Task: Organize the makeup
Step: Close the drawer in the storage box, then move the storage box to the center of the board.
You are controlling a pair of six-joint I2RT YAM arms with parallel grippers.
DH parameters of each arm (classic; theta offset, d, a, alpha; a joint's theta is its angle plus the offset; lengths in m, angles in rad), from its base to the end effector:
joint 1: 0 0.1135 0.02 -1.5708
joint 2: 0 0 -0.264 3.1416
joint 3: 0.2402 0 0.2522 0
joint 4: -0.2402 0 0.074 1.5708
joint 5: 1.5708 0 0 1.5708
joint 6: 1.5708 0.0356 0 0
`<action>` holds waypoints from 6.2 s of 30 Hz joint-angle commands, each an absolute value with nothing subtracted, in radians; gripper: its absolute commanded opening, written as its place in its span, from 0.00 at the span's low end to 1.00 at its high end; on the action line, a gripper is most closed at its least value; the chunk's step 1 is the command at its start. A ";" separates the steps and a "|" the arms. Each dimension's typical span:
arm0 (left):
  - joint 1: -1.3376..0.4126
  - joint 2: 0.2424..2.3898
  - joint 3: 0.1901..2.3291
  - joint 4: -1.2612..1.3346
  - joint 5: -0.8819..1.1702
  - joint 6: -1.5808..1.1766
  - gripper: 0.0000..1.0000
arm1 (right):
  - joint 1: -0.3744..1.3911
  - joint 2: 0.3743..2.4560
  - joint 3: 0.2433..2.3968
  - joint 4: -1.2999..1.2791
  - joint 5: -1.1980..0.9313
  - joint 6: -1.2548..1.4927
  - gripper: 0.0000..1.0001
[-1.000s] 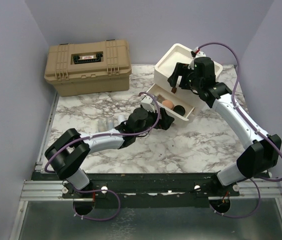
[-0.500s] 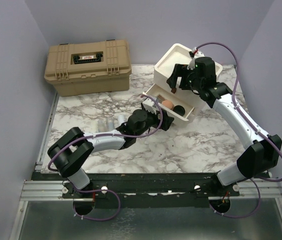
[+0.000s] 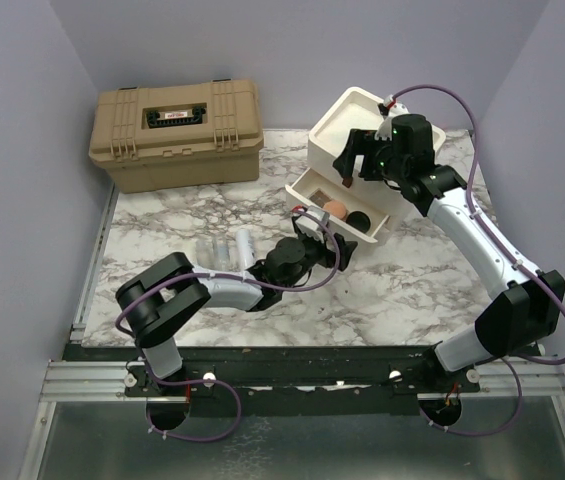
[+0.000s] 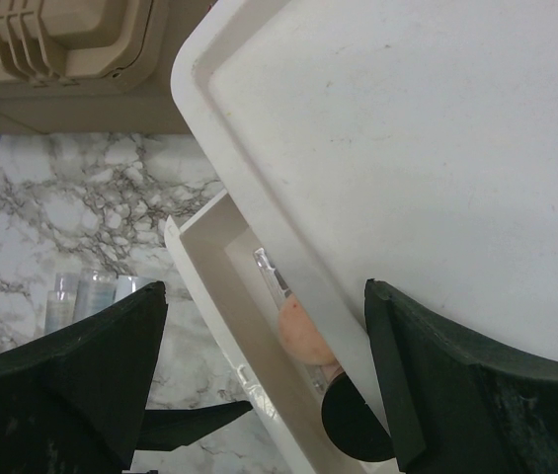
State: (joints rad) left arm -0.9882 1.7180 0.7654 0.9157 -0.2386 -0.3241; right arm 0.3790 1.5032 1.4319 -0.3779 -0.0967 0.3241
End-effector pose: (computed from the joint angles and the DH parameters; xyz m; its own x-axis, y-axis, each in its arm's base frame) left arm 0.2041 -0.2944 0.2058 -0.2362 -0.2039 -0.9501 0.6395 0.7035 -0.3100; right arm 0.3233 0.1325 0.3718 -0.5254 0.1319 -0.8405 -0.2972 0.8972 0.3266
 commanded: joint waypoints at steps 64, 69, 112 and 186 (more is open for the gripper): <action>-0.919 2.135 1.108 1.153 -0.302 -0.470 0.87 | 0.393 1.419 1.318 -0.385 -0.187 0.683 0.86; -0.918 2.171 1.149 1.153 -0.283 -0.480 0.87 | 0.393 1.422 1.303 -0.364 -0.197 0.722 0.86; -0.835 1.873 0.788 1.165 -0.001 -0.511 0.91 | 0.368 1.367 1.427 -0.317 0.156 0.364 0.86; -0.773 2.089 0.802 1.179 -0.066 -0.595 0.69 | 0.366 1.333 1.312 -0.511 -0.367 0.442 0.86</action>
